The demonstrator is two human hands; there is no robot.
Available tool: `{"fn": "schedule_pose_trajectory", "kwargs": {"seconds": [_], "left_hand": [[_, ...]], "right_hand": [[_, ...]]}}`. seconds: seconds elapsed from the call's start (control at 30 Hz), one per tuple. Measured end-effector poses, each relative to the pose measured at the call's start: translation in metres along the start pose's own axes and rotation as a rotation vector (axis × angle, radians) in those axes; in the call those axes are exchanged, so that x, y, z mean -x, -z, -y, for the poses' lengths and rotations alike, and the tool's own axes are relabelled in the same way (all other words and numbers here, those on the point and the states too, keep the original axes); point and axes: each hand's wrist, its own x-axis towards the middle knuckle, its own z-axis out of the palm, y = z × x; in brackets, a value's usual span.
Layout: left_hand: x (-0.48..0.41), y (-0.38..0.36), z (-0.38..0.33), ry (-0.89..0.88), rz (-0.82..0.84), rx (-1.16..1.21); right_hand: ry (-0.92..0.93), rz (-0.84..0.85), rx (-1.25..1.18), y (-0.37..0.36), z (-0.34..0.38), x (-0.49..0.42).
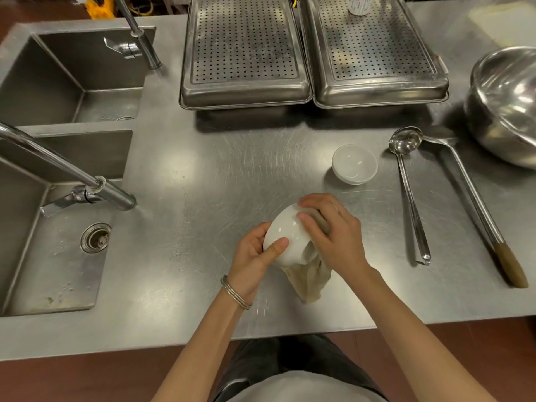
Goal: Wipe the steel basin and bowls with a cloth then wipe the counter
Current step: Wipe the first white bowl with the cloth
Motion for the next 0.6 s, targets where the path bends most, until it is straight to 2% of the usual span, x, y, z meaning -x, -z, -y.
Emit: {"fn": "schedule_pose_trajectory", "kwargs": {"seconds": [0.1, 0.13, 0.3, 0.4, 0.5, 0.6], "left_hand": [[0.0, 0.002, 0.002, 0.002, 0.004, -0.006], [0.0, 0.003, 0.002, 0.014, 0.012, -0.023], [-0.01, 0.015, -0.008, 0.114, 0.139, -0.137], [-0.02, 0.016, -0.016, 0.123, 0.185, -0.182], [-0.019, 0.014, -0.011, 0.108, 0.094, -0.094], [-0.013, 0.015, -0.002, 0.121, -0.004, 0.105]], "right_hand": [[-0.303, 0.108, -0.298, 0.001, -0.003, -0.007], [-0.333, 0.124, -0.33, 0.0, -0.006, -0.008], [-0.292, 0.246, -0.309, 0.001, -0.01, -0.011], [-0.234, 0.278, -0.123, -0.004, -0.006, -0.016], [-0.226, 0.203, -0.146, -0.007, -0.004, -0.02], [-0.36, 0.079, -0.349, -0.009, -0.007, -0.015]]}}
